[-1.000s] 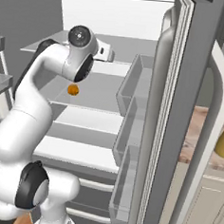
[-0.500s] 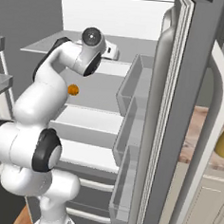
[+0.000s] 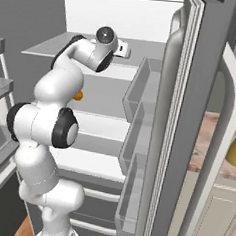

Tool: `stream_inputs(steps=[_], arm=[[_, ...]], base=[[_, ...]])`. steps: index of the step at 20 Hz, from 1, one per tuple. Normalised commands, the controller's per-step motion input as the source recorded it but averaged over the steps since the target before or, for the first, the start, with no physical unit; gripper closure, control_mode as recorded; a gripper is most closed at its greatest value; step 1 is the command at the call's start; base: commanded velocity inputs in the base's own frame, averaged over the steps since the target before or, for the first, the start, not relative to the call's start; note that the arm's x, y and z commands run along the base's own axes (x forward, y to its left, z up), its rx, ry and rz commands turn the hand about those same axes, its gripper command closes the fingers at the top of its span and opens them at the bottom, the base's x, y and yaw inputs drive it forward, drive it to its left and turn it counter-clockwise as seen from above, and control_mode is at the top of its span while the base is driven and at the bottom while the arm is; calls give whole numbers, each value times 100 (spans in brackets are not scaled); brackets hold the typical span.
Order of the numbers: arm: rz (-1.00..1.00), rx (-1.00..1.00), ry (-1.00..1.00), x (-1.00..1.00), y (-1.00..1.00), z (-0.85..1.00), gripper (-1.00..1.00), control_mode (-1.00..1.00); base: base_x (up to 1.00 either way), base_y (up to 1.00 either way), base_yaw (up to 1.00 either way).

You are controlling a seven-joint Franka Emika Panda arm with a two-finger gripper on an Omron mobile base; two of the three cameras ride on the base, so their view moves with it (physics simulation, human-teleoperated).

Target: Move the orange and radish from the second highest shelf to the top shelf to make space. Then, place the pitcher from the counter on the cleared second highest shelf.

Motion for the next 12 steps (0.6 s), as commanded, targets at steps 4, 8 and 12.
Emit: stream_inputs(steps=[4,8,12], arm=[[0,0,7,79,0,-7,-100,-100],[0,0,1,35,0,-21,-100,-100],[0,0,0,1,0,-20,-100,-100]], base=[[0,0,0],[0,0,0],[0,0,0]])
